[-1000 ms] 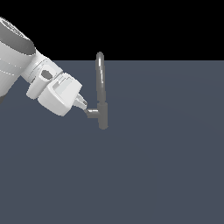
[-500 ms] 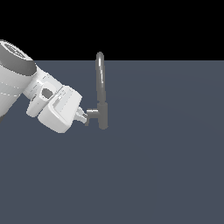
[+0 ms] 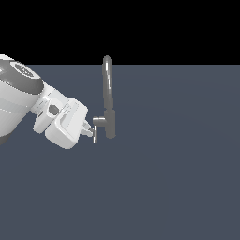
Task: Turn on the faucet by rotating a designated handle.
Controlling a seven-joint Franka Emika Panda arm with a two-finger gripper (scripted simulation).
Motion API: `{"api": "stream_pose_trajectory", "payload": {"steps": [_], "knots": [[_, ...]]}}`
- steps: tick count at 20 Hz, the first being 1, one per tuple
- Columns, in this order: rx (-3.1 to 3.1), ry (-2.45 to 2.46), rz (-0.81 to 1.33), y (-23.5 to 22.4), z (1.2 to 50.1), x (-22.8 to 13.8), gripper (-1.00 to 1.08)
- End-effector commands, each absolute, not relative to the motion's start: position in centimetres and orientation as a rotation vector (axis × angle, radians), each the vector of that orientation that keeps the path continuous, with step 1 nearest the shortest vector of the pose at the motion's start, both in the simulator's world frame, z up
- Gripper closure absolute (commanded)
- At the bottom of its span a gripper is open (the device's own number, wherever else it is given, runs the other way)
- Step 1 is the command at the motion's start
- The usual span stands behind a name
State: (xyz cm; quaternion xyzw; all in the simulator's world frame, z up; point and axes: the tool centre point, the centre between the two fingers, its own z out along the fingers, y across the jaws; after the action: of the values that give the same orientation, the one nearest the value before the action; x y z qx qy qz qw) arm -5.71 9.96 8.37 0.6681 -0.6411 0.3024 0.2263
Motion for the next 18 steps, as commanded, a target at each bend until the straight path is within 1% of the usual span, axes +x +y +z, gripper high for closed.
{"api": "stream_pose_trajectory", "payload": {"steps": [1,3,4,18], "knots": [[1.815,-1.751,0.81,8.7,5.8,-6.4,1.08],[1.813,-1.752,0.808,8.6,5.3,-6.3,1.08],[1.84,-1.761,0.856,10.0,7.8,-5.5,1.08],[1.817,-1.753,0.815,9.1,3.3,-2.6,1.08]]}}
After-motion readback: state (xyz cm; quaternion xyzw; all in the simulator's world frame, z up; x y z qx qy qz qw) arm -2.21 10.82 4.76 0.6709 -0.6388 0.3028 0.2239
